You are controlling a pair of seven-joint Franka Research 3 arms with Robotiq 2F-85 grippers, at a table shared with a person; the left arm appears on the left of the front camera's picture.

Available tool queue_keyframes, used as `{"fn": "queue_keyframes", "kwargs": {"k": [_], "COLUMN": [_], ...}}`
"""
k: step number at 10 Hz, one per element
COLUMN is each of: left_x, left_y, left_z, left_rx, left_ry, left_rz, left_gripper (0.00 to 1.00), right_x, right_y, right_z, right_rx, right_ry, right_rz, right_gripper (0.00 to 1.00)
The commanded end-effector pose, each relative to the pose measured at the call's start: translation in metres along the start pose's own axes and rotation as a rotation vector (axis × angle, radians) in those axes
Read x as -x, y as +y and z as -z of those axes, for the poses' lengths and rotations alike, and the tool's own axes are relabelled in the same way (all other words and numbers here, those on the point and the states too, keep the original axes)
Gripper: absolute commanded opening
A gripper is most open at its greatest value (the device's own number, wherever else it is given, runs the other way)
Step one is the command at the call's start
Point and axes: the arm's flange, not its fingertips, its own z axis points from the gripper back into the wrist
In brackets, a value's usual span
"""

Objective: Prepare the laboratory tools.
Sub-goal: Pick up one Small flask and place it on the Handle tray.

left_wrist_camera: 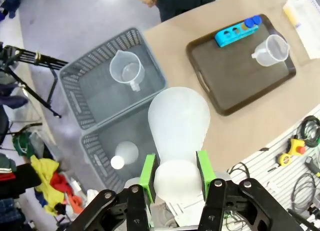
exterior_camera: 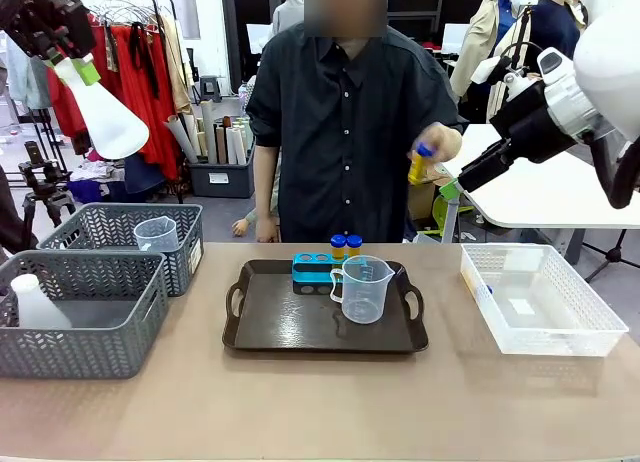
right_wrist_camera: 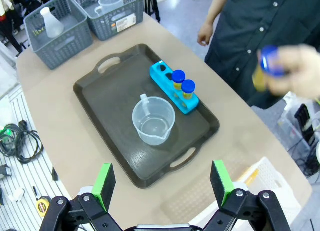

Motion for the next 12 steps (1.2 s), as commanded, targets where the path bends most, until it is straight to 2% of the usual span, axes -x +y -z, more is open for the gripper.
{"fn": "queue_keyframes", "kwargs": {"k": [1,5,9,12], "left_x": [0.001,0.000,-0.047,-0.084], "left_y": [0.000,0.000,-0.061,-0.116], "left_z": [-0.002,0.000,-0.022,0.008], "left_rx": [-0.002,0.000,-0.059,-0.073], "left_ry": [-0.003,0.000,0.025,0.032], "left_rz": [-0.014,0.000,0.210,0.366], "left_gripper": [0.00,0.00,0.00,0.00], "right_x": [-0.001,-0.001,-0.001,-0.001], "right_y": [0.000,0.000,0.000,0.000], "right_z": [-0.001,-0.001,-0.001,-0.001], "right_rx": [-0.014,-0.014,-0.014,-0.014], "right_ry": [-0.011,-0.011,-0.011,-0.011], "right_rz": [0.008,0.008,0.008,0.008], "right_gripper": [1.00,1.00,1.00,1.00]}}
